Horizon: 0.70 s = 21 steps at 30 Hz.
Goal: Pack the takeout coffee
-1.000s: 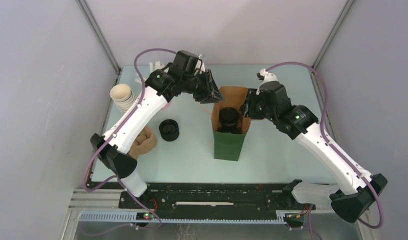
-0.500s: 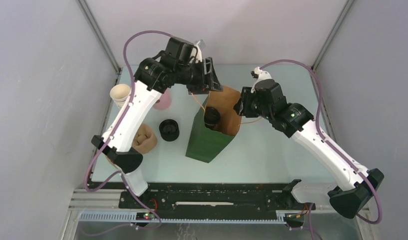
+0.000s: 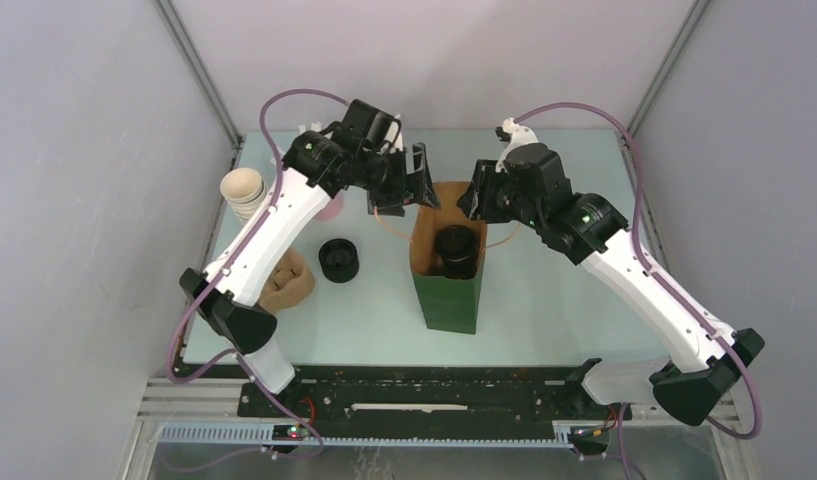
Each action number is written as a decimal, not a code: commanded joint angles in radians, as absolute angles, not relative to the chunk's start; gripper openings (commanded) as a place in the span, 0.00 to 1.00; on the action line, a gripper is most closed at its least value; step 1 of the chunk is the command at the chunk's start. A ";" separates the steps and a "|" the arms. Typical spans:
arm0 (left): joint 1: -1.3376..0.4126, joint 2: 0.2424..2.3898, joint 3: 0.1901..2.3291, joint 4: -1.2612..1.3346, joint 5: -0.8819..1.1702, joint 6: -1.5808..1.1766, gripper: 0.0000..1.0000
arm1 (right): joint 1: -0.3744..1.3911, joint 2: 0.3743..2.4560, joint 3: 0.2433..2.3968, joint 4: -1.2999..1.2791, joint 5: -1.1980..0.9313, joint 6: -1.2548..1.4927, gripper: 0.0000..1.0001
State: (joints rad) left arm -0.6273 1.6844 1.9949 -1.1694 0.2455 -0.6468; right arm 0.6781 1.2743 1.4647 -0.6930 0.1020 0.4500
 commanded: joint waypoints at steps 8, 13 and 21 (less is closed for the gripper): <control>-0.591 1.725 2.131 -1.214 0.171 -0.637 0.73 | 0.706 1.306 1.522 -0.712 0.110 0.414 0.51; -0.593 1.784 2.243 -1.307 0.080 -0.597 0.87 | 0.706 1.315 1.531 -0.722 0.120 0.409 0.51; -0.597 1.788 2.203 -1.319 0.035 -0.582 0.88 | 0.698 1.318 1.528 -0.724 0.124 0.401 0.52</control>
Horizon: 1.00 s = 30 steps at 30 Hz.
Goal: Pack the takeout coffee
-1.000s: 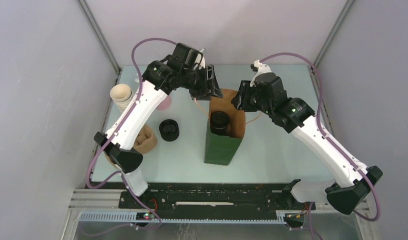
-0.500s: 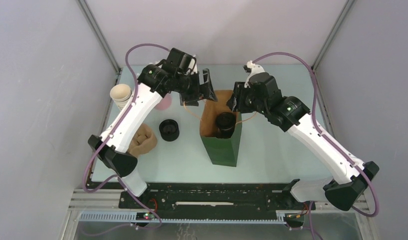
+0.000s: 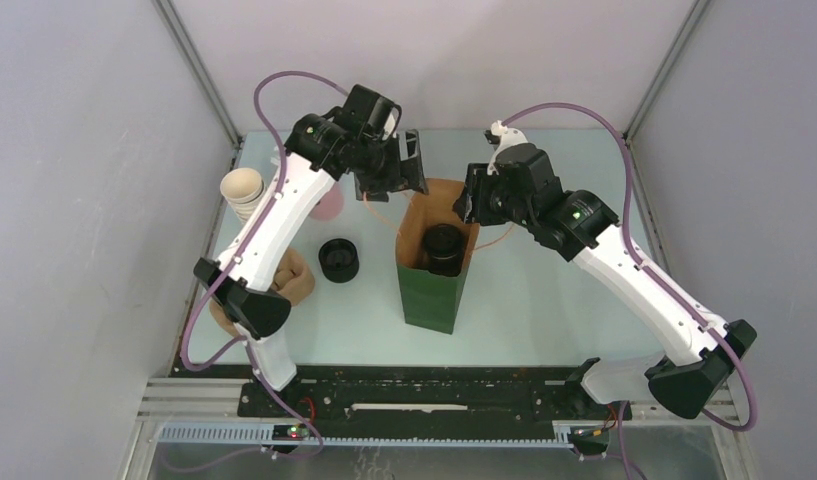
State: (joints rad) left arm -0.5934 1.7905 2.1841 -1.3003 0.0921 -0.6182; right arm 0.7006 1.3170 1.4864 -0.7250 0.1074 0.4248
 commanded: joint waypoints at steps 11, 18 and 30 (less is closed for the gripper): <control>-0.590 1.869 2.271 -1.332 0.107 -0.574 0.82 | 0.693 1.313 1.517 -0.736 0.122 0.396 0.52; -0.575 1.828 2.323 -1.380 0.135 -0.631 0.84 | 0.690 1.312 1.511 -0.732 0.119 0.393 0.52; -0.569 1.900 2.376 -1.409 0.153 -0.580 0.82 | 0.686 1.311 1.514 -0.731 0.112 0.386 0.52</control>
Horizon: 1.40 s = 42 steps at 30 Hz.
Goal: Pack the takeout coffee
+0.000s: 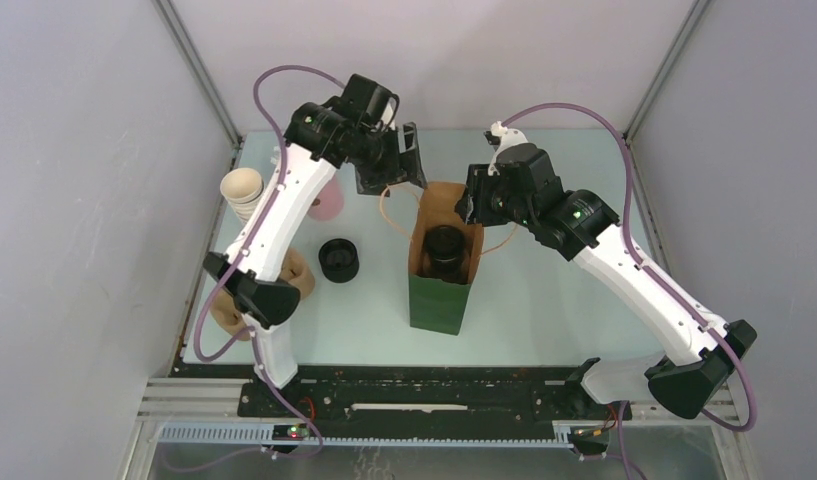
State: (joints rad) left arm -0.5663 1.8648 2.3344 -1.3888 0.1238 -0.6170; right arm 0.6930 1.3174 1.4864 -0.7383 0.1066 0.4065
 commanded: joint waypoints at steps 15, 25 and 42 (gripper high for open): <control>-0.628 1.971 2.317 -1.415 0.130 -0.508 0.33 | 0.708 1.330 1.534 -0.738 0.135 0.367 0.52; -0.633 1.910 2.356 -1.330 0.166 -0.548 0.00 | 0.729 1.345 1.564 -0.733 0.141 0.334 0.51; -0.682 1.686 2.016 -0.811 0.226 -0.664 0.00 | 0.775 1.275 1.361 -0.552 0.258 0.292 0.52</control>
